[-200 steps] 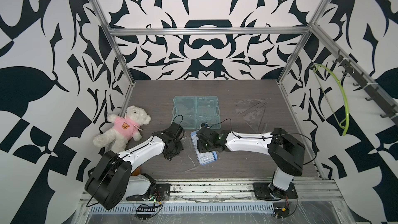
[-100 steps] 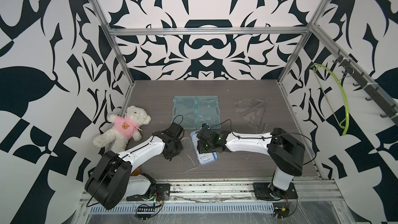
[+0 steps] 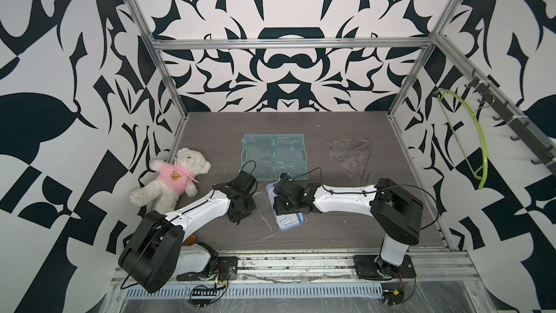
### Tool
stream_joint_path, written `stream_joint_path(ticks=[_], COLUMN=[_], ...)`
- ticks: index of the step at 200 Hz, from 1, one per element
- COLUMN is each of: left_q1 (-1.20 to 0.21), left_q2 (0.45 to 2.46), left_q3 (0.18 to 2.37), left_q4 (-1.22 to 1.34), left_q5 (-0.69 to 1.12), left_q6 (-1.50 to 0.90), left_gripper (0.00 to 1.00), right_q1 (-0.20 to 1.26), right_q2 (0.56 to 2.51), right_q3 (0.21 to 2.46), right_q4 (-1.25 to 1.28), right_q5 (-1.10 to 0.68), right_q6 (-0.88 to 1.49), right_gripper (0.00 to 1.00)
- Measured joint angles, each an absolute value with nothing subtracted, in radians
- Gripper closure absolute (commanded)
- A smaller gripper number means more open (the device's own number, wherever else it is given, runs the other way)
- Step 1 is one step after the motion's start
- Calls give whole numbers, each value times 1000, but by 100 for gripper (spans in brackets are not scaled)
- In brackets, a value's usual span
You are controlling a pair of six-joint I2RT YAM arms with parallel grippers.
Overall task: Open the ruler set and take out the ruler
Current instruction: Pick up the ruler from the ruler set box.
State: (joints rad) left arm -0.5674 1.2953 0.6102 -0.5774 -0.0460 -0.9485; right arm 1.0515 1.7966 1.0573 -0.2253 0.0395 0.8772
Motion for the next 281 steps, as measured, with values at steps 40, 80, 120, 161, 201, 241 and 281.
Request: stream_joint_path(ticks=[40,80,120,161,201,241,281], left_q1=[-567,-567,-567,-567,-567,-567,-567], left_q2=[1295,1295,1295,1295,1295,1295,1295], left_q3=[610,611,611,611,611,611,611], left_q4=[-593,-598,-603,-604,-604,-605,-607], left_q5=[-50,-56,-57,-58,-60,-60,-62], left_q6=[-949,-949,-949,-949,-949,-949,-949], left_gripper=[95,95,95,95,95,95,95], right_q1=[1052,1052,1052,1052,1052,1049,1029], right_q2=[1797,1794,1788,1784,1768,1733,1672], right_q3=[1051,1045,1040,1038,1029,1021,991], right_q4=[-205,-193,-186,-183,-184,-190,-193], right_q5=[40,46,54,64,78,99,117], right_q6=[875,870,870,870,869,868,865], right_gripper=[65,72,75,77,79,79,79])
